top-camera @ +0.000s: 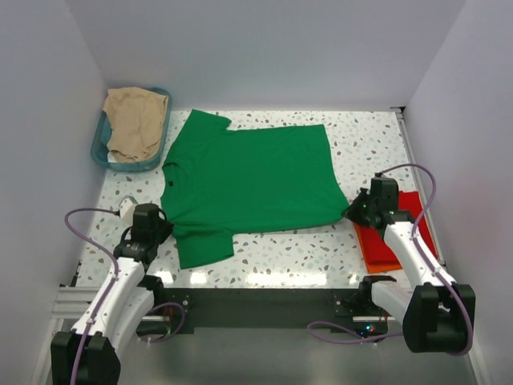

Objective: Fold and stack the t-shirts
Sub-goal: Fold the tshirt

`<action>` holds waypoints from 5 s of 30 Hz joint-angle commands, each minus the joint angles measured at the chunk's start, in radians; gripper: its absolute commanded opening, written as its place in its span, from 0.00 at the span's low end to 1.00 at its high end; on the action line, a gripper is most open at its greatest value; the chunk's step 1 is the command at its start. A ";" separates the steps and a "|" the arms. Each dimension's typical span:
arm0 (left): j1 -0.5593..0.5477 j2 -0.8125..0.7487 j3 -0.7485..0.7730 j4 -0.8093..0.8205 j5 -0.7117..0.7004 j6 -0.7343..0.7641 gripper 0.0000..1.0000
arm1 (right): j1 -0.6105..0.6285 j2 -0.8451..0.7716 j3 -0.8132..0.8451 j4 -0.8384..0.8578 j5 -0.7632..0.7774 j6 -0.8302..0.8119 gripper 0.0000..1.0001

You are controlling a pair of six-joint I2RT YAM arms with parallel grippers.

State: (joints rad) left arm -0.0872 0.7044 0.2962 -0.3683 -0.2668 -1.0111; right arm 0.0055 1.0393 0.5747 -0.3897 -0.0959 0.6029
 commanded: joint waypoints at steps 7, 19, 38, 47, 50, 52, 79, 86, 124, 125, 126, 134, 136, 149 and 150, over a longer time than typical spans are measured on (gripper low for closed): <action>0.007 0.331 0.248 0.152 0.067 0.066 0.00 | -0.004 0.256 0.255 0.008 -0.025 -0.026 0.00; 0.046 0.644 0.552 0.160 0.095 0.101 0.00 | -0.004 0.568 0.513 0.020 -0.062 0.000 0.00; 0.129 0.791 0.678 0.158 0.153 0.144 0.00 | -0.030 0.732 0.668 0.032 -0.076 0.044 0.00; 0.147 0.822 0.684 0.169 0.166 0.143 0.00 | -0.033 0.800 0.725 0.028 -0.096 0.037 0.00; 0.149 0.840 0.687 0.180 0.167 0.141 0.00 | -0.032 0.820 0.746 0.029 -0.108 0.032 0.00; 0.150 0.863 0.690 0.189 0.169 0.143 0.00 | -0.033 0.843 0.761 0.037 -0.116 0.032 0.00; 0.188 0.650 0.385 0.250 0.172 0.077 0.57 | -0.033 0.599 0.419 0.112 -0.091 0.041 0.57; 0.187 0.740 0.393 0.285 0.175 0.063 0.54 | -0.033 0.657 0.410 0.143 -0.093 0.055 0.55; 0.190 0.640 0.396 0.094 -0.011 0.123 0.00 | -0.081 0.524 0.303 0.057 -0.088 0.018 0.00; 0.190 0.629 0.386 0.076 -0.012 0.123 0.00 | -0.082 0.493 0.286 0.052 -0.097 0.014 0.00; 0.190 0.615 0.365 0.066 -0.014 0.121 0.00 | -0.085 0.479 0.246 0.051 -0.099 0.011 0.00; 0.190 0.409 0.247 -0.030 -0.026 0.108 0.00 | -0.125 0.280 0.070 -0.014 -0.122 -0.044 0.00; 0.191 0.357 0.216 -0.034 -0.022 0.112 0.00 | -0.131 0.229 0.030 -0.023 -0.143 -0.051 0.00; 0.146 0.058 0.133 -0.049 0.150 0.122 0.66 | -0.020 -0.010 0.054 -0.086 -0.200 -0.080 0.58; 0.127 0.043 0.126 -0.057 0.147 0.103 0.66 | 0.037 -0.024 0.057 -0.078 -0.173 -0.065 0.59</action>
State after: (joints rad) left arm 0.0792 0.7982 0.4446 -0.3962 -0.1535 -0.8768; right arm -0.0689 1.0645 0.5915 -0.4625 -0.2600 0.5365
